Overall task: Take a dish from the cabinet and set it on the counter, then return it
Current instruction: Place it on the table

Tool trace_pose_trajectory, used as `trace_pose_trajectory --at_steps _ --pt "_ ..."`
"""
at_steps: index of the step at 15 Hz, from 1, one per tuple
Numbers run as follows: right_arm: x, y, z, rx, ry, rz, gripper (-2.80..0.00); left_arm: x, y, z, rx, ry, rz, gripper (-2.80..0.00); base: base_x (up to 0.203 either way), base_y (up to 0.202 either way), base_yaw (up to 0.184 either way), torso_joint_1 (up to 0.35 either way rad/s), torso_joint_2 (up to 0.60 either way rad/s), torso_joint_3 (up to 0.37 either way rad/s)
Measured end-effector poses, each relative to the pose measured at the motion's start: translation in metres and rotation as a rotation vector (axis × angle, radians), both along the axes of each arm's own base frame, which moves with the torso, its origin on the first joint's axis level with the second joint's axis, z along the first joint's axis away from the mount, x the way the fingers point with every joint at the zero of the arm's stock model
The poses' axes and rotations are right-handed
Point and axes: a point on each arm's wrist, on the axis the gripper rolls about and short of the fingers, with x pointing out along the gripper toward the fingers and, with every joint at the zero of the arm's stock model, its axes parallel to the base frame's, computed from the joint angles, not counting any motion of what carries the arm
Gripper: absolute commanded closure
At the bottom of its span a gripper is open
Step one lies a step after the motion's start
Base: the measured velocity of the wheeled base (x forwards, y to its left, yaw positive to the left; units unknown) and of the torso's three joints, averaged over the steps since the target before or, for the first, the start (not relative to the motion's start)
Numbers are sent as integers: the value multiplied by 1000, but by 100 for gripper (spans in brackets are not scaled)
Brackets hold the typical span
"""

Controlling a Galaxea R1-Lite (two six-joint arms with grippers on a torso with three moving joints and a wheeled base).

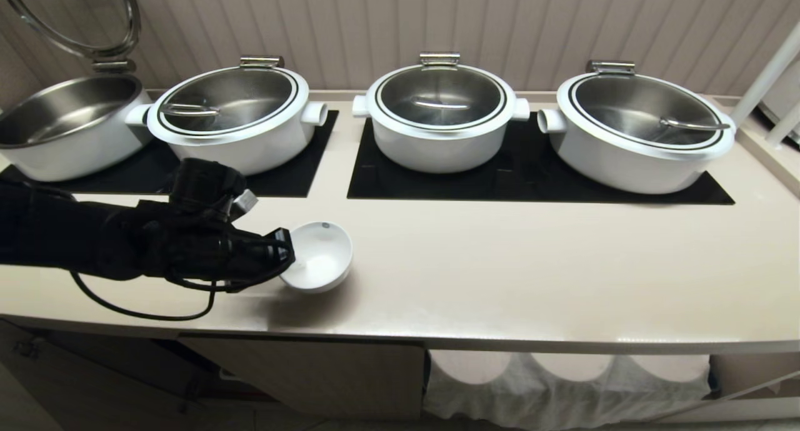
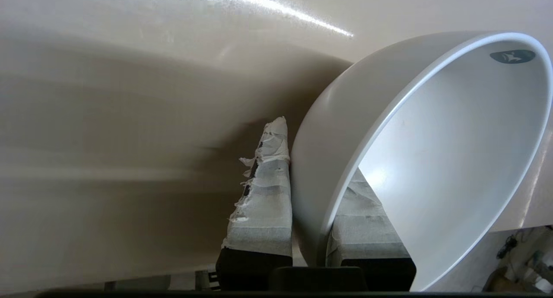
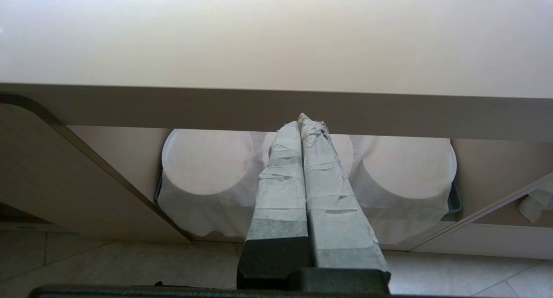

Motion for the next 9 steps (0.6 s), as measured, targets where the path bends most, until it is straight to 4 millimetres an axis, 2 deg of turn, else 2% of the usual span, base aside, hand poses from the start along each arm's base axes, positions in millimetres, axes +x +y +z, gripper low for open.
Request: trace_pose_trajectory --at_steps 4,9 --pt "0 0 0 0 0 0 0 11 -3 -2 -6 3 5 0 0 0 0 0 0 0" --pt "0 0 0 1 0 0 0 14 -7 -9 -19 30 12 0 0 0 0 0 0 0"
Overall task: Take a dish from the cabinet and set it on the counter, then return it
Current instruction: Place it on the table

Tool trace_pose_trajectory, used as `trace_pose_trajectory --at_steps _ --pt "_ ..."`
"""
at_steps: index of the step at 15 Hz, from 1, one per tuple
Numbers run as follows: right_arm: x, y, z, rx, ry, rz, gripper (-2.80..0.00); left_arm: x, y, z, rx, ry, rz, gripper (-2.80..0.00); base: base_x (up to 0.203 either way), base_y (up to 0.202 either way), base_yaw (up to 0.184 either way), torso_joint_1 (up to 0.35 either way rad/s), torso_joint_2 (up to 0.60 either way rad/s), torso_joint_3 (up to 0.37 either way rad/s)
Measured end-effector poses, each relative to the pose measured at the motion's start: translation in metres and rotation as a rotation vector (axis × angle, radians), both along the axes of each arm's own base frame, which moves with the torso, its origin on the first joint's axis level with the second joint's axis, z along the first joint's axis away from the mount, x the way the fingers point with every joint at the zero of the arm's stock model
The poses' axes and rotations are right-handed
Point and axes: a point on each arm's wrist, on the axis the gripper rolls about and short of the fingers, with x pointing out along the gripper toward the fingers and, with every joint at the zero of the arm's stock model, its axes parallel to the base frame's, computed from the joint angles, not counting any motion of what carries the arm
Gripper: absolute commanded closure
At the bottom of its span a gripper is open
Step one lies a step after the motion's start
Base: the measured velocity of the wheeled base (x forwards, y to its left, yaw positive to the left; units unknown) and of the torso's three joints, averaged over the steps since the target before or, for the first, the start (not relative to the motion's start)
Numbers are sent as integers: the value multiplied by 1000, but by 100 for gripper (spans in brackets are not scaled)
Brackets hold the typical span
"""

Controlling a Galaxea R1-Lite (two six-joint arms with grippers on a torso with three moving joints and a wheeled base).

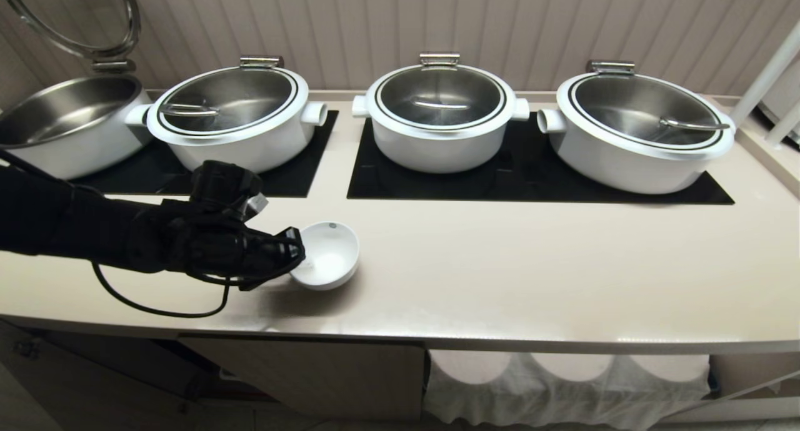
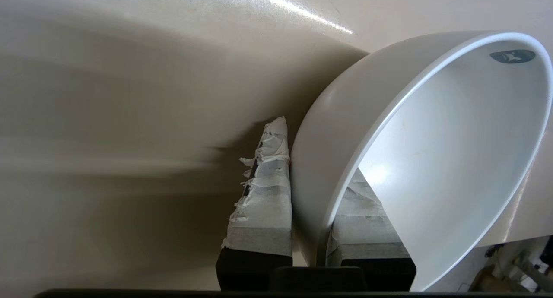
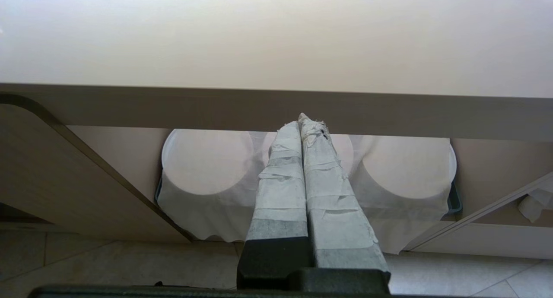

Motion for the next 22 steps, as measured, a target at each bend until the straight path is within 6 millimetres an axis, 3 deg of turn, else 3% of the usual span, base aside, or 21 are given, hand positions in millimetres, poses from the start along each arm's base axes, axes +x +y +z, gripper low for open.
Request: trace_pose_trajectory --at_steps 8,9,22 --pt "0 0 0 -1 0 0 0 3 -1 -4 -12 10 -13 0 0 0 0 0 0 0" --pt "0 0 0 -1 0 0 0 3 -1 -3 -12 9 -12 -280 0 0 0 0 0 0" --pt "0 0 0 0 0 0 0 5 3 1 -8 -14 -2 -280 0 0 0 0 0 0"
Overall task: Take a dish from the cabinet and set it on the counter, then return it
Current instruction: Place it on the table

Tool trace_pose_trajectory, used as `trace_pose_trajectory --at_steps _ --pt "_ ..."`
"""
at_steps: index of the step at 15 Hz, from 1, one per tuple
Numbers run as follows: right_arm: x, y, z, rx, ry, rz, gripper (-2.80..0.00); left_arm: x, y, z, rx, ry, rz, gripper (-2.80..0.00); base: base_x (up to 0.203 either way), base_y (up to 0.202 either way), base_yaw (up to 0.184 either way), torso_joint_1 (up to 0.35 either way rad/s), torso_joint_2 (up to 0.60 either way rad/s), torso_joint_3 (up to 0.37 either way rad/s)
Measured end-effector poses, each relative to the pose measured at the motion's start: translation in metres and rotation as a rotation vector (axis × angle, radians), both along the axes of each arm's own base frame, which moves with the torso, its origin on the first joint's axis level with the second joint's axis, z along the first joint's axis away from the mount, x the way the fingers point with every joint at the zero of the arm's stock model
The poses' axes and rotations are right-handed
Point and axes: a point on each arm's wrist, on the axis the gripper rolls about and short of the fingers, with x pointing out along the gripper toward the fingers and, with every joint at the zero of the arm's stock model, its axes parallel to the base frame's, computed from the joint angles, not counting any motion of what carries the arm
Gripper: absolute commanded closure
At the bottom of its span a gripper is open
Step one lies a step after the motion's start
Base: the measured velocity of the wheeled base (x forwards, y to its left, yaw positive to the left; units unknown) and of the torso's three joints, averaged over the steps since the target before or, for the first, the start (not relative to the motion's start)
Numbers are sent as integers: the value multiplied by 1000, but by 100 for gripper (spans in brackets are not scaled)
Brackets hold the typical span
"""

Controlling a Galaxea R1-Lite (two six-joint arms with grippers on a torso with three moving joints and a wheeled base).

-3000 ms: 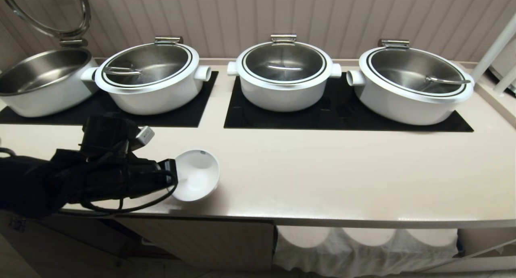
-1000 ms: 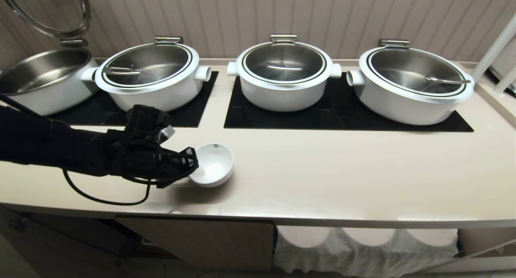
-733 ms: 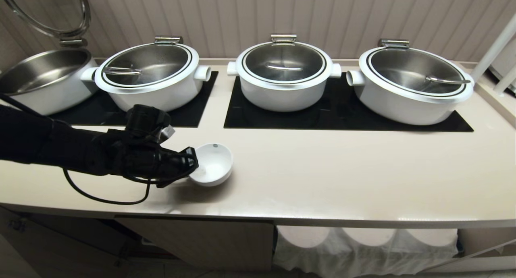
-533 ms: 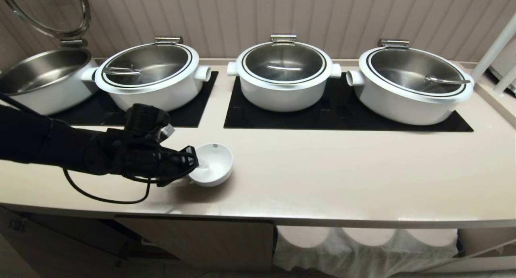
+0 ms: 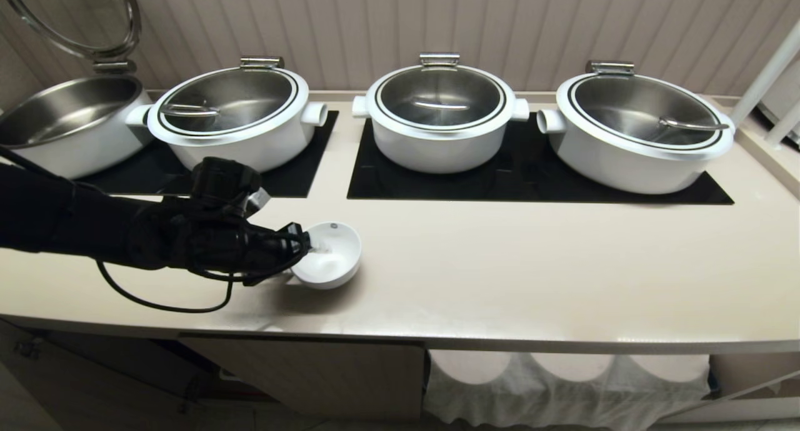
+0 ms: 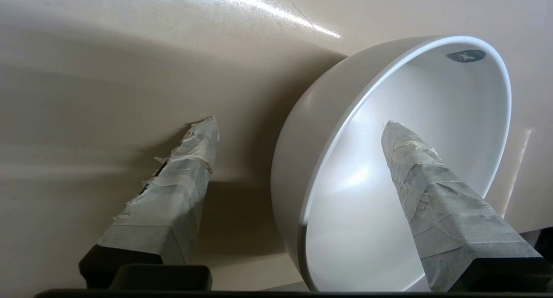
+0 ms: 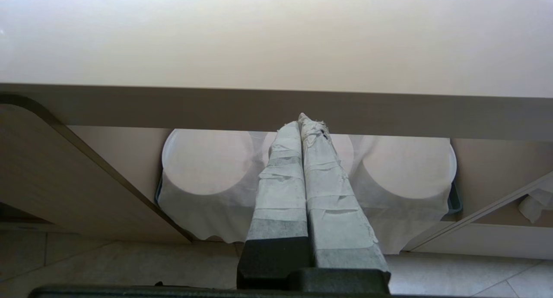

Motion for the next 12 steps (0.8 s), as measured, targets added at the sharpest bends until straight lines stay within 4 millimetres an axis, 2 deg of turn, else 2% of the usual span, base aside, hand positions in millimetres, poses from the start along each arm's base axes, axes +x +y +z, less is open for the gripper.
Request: trace_pose_trajectory --at_steps 12 --pt "0 0 0 -1 1 0 0 -15 3 19 51 -109 -59 -280 0 0 0 0 0 0"
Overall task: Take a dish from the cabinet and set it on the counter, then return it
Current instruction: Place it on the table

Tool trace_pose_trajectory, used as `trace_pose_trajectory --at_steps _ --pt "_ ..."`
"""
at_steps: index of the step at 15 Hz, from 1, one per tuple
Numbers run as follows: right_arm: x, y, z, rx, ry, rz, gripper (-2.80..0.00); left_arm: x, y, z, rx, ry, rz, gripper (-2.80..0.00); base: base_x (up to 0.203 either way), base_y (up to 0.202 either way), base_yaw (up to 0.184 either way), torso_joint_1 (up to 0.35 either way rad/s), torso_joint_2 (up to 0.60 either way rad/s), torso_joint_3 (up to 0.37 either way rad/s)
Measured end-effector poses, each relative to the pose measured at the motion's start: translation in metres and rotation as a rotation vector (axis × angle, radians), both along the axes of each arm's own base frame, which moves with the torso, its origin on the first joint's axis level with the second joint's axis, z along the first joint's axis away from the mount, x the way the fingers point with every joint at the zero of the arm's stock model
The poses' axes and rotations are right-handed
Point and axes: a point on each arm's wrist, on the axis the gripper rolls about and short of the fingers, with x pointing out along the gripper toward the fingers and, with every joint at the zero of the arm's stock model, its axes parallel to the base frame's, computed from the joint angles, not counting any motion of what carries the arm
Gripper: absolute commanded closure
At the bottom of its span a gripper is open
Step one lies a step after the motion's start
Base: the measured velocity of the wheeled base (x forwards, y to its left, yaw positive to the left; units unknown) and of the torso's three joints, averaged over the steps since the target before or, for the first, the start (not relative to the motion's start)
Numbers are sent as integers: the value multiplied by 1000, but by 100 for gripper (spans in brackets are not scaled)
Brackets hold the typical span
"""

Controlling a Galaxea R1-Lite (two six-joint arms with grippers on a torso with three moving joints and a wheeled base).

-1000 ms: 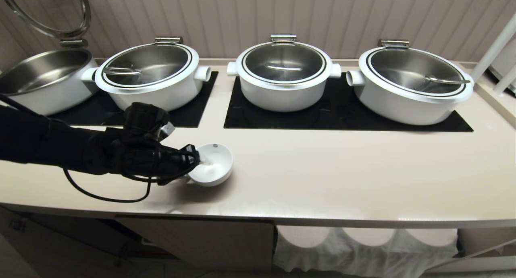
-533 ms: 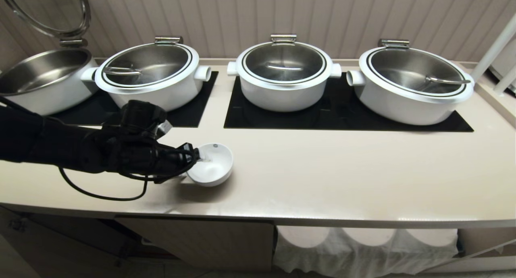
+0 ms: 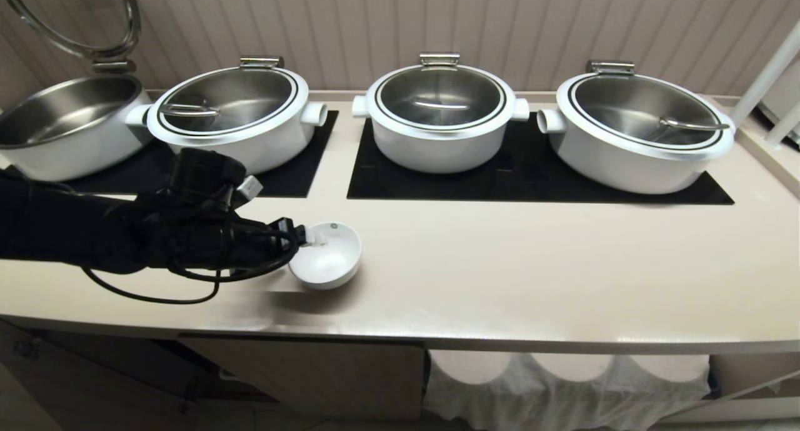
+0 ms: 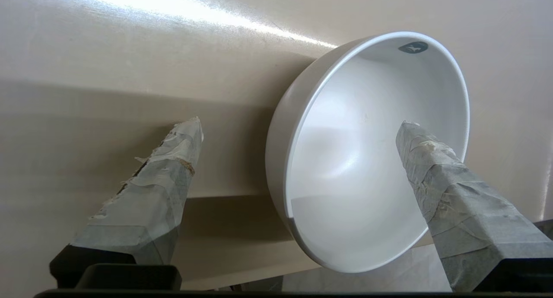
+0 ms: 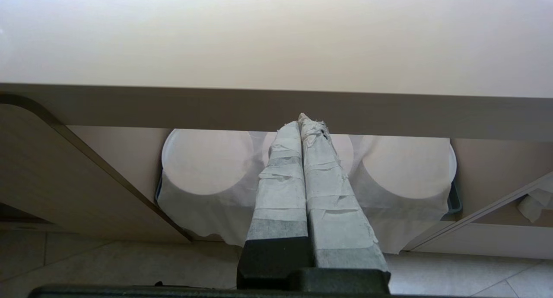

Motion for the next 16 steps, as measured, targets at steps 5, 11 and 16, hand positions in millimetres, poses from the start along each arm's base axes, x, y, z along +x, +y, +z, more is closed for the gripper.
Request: trace_pose_trajectory --at_steps 5,11,16 --pt "0 0 0 0 0 0 0 -5 1 7 -14 -103 10 -280 0 0 0 0 0 0" --pt "0 0 0 0 0 -1 0 -18 2 6 2 -184 45 -280 0 0 0 0 0 0" --pt "0 0 0 0 0 0 0 -39 4 13 5 -200 46 0 0 0 0 0 0 0"
